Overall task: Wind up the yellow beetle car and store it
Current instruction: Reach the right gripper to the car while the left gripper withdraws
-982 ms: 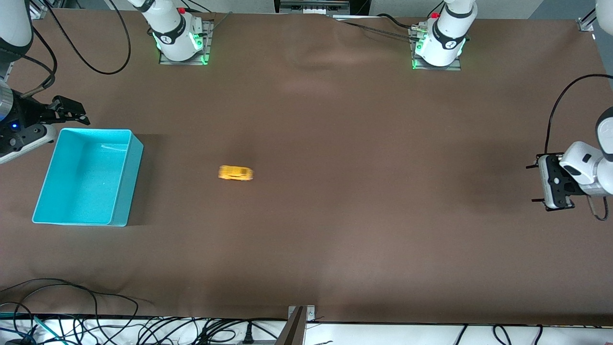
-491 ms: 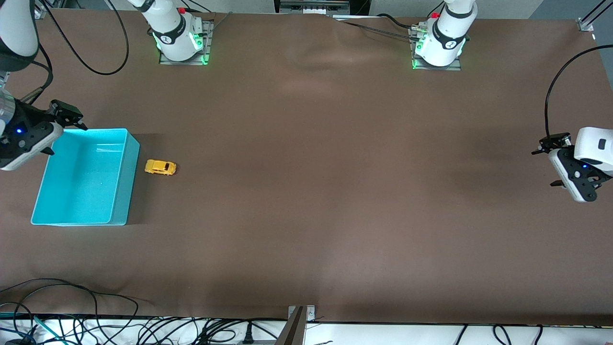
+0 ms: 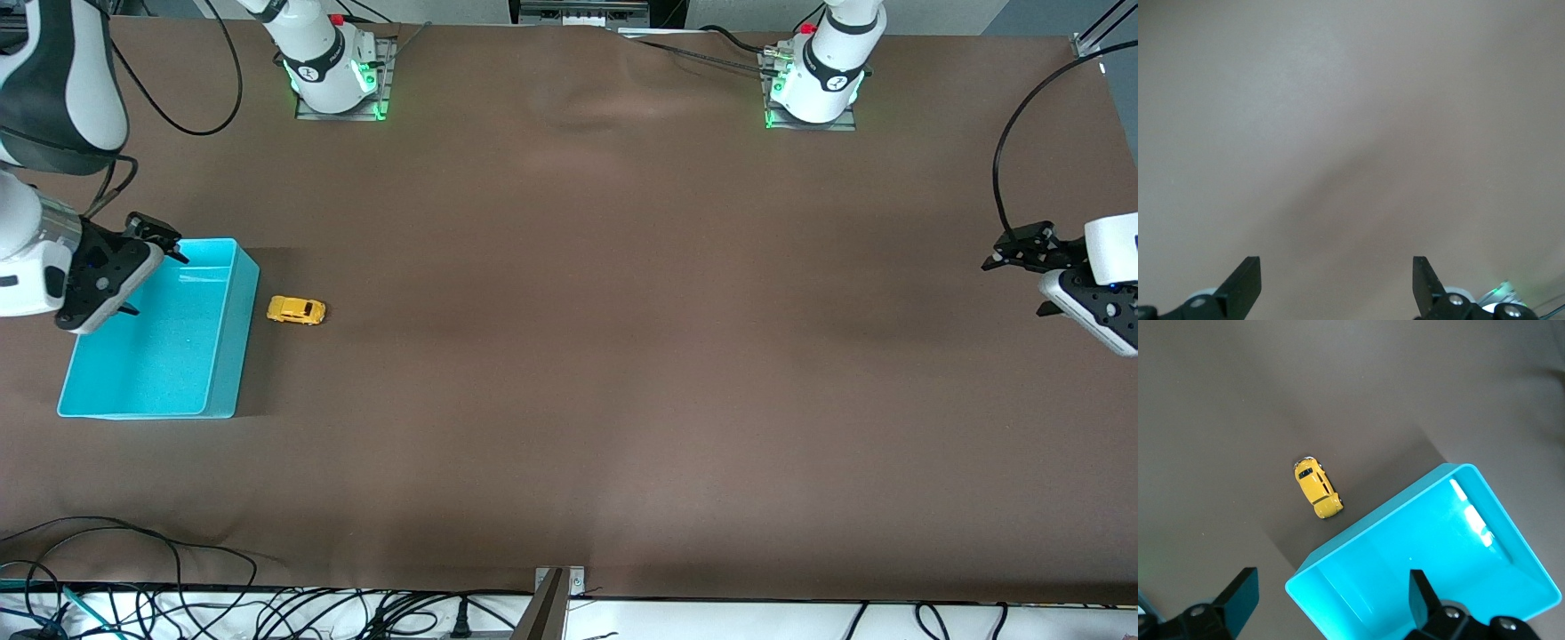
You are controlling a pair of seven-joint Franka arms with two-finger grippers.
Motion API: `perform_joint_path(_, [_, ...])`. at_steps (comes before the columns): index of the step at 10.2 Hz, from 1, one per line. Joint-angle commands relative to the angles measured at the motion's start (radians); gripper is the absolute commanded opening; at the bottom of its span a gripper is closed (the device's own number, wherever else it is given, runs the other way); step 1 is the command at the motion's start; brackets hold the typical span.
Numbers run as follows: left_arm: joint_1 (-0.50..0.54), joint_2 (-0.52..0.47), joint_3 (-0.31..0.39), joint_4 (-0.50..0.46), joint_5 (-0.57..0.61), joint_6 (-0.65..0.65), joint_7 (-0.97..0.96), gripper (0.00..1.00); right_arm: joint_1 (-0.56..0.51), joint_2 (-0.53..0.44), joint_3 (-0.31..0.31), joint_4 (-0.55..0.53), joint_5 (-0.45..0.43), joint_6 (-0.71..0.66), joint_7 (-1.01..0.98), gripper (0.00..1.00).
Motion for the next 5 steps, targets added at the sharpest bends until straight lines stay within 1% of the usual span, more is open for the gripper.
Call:
perform_joint_path(1, [0.004,-0.089,-0.012,-0.01,-0.019,-0.051,-0.197,1.0,0.0,-0.026,0.031,-0.1,-0.012,0.068,-0.034,1.0])
perform_joint_path(2, [-0.004,-0.139,-0.017,-0.026,-0.018,-0.051,-0.274,1.0,0.001,-0.024,0.037,-0.141,-0.012,0.106,-0.034,1.0])
perform_joint_path(3, [-0.048,-0.173,0.0,-0.049,-0.019,-0.052,-0.351,1.0,0.002,-0.024,0.048,-0.181,-0.012,0.145,-0.034,1.0])
perform_joint_path(4, [-0.111,-0.219,0.056,-0.077,-0.019,-0.052,-0.42,1.0,0.0,-0.024,0.059,-0.215,-0.012,0.18,-0.034,1.0])
perform_joint_path(5, [-0.159,-0.242,0.085,-0.088,-0.019,-0.051,-0.466,1.0,0.0,-0.024,0.059,-0.256,-0.012,0.22,-0.035,1.0])
